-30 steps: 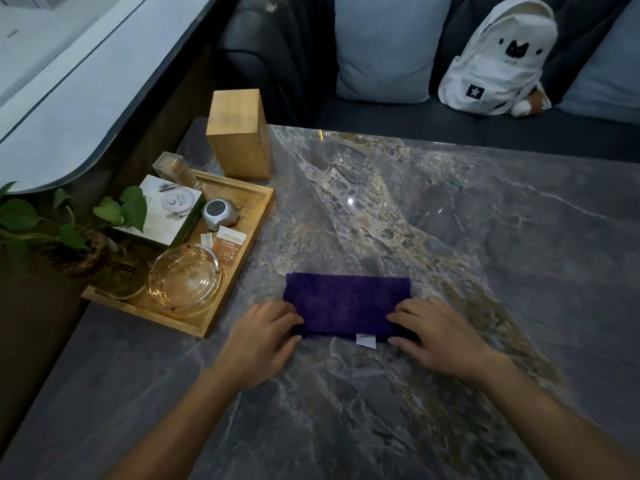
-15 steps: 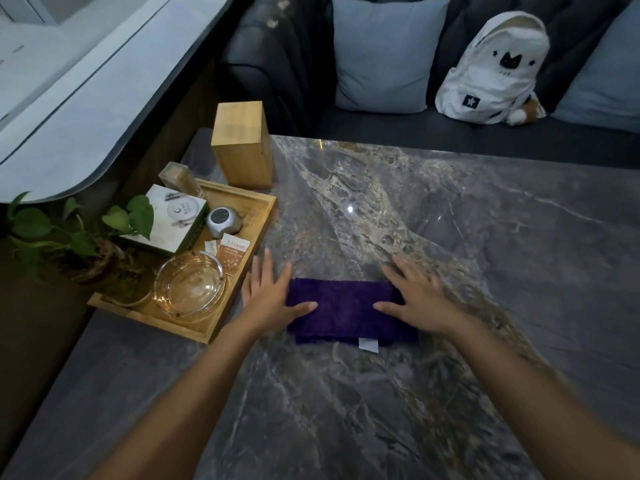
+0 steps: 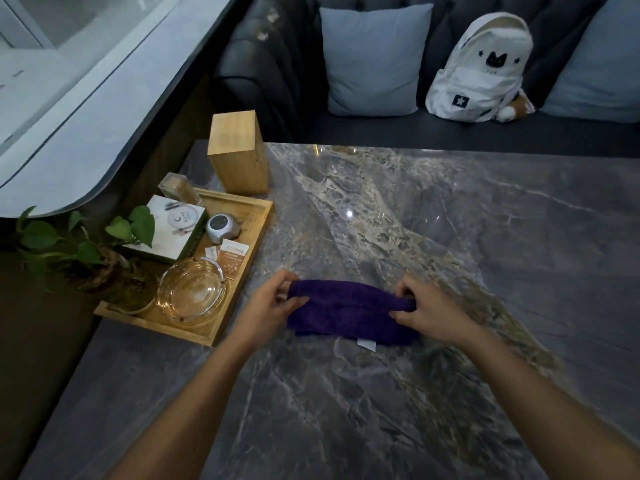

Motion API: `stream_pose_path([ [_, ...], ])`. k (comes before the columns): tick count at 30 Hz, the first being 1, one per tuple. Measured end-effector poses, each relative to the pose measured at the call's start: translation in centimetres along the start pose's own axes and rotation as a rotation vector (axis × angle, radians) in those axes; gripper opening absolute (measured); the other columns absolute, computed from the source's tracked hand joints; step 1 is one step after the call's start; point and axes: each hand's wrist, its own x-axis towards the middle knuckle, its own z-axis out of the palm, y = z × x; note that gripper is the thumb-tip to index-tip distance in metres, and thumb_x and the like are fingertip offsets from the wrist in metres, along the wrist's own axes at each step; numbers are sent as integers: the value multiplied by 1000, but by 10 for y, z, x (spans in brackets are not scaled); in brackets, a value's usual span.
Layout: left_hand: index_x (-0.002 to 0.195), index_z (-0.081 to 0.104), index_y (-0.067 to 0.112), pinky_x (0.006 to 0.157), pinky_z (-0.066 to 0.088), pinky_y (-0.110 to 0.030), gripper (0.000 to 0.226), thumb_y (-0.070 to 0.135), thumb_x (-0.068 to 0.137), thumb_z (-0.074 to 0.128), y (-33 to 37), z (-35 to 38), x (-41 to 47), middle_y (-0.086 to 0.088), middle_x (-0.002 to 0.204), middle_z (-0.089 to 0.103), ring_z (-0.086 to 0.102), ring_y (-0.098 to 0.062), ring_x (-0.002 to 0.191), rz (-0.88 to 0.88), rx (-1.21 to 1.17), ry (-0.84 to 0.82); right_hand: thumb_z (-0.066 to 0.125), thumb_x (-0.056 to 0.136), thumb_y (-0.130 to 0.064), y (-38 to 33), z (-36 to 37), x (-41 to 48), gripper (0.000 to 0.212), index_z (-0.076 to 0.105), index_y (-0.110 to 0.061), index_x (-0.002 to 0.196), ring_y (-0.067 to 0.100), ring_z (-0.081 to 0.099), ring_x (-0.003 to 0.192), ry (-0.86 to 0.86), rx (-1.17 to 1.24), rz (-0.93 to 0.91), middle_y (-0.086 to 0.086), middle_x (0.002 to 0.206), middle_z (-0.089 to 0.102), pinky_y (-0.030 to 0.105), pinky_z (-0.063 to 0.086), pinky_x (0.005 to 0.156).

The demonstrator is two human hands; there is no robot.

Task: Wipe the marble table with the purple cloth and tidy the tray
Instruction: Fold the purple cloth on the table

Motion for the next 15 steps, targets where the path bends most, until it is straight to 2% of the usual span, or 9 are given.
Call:
stream_pose_path([
  [2,99,57,4,73,59,-43,14,7,86,60,10,2,0,-18,97,68,67,-32,86,51,37,21,70,77,-13,3,-1,-12,27,45,-23,73,17,52,70,15,65,1,-1,77,55,32,42,61],
  [4,100,60,11,75,58,-48,14,12,86,61,22,5,1,-15,95,68,67,-30,85,92,92,21,72,76,-14,6,-3,-25,26,47,-23,73,23,56,71,58,137,21,2,78,58,37,46,63],
  [6,100,61,15,74,59,-45,13,16,87,60,38,12,2,-12,93,69,68,-27,82,125,122,-18,74,74,-12,11,-4,-40,28,49,-22,72,30,60,75,132,213,39,8,79,61,40,47,64],
  [8,98,61,16,68,58,-34,10,13,88,58,55,23,5,-11,90,68,68,-23,77,150,111,-59,77,72,-10,18,-5,-57,28,50,-20,72,32,61,74,209,296,75,12,77,62,40,47,64],
  [9,96,61,16,64,56,-26,12,8,89,56,64,31,6,-11,88,68,67,-20,74,157,101,-77,77,72,-9,22,-5,-66,28,51,-18,72,29,60,71,236,339,106,11,76,62,38,46,63],
  [11,97,60,11,60,53,-20,15,0,89,53,77,48,10,-16,86,67,64,-19,73,162,75,-132,77,72,-8,32,-4,-86,28,50,-16,72,18,57,65,275,421,171,6,72,59,25,45,58],
  [13,101,59,5,63,54,-22,15,-2,90,52,86,68,13,-17,88,67,64,-21,75,151,70,-210,77,71,-5,42,-2,-107,29,50,-16,71,11,55,60,346,493,227,5,71,58,15,43,52],
  [15,104,59,2,71,56,-31,16,-2,90,52,92,89,16,-19,93,68,65,-23,81,138,73,-281,77,71,-5,52,-2,-129,28,51,-14,70,12,55,60,422,552,284,5,70,58,18,43,53],
])
